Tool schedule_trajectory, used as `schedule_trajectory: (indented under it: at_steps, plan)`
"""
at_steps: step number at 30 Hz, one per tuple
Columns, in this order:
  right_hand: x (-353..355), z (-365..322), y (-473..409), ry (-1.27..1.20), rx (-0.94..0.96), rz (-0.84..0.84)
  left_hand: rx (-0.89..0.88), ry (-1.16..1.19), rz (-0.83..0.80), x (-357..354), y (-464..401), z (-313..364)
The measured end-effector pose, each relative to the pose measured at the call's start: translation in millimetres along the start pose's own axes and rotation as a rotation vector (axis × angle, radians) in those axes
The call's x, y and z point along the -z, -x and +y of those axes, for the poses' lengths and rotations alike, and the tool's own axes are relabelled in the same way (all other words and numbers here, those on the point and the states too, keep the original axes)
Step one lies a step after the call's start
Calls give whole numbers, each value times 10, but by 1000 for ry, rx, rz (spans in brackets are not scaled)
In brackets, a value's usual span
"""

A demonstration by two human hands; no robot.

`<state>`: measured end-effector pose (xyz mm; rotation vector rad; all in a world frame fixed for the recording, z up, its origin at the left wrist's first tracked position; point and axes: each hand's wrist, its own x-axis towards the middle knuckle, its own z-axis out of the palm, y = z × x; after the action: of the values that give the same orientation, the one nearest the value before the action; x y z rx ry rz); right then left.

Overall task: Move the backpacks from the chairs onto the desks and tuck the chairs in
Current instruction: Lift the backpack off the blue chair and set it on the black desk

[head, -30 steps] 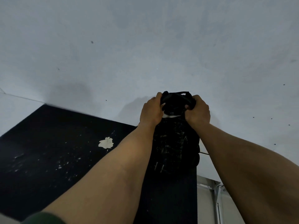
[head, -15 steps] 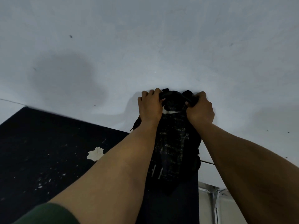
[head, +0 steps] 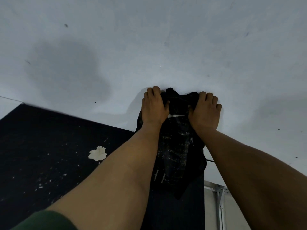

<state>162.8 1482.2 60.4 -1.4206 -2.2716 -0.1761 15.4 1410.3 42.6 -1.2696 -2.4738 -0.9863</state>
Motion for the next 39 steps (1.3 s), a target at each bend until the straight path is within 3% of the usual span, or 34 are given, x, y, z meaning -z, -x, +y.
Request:
schedule_trajectory:
  at_steps: [11, 24, 39]
  plan:
    - [278, -150, 63, 23, 115, -4, -64, -128, -114, 260, 109, 129]
    - [549, -299, 297, -25, 95, -79, -104, -172, -166, 576, 245, 155]
    - [1063, -392, 855, -104, 39, -339, -67, -213, -429, 1231, 806, 288]
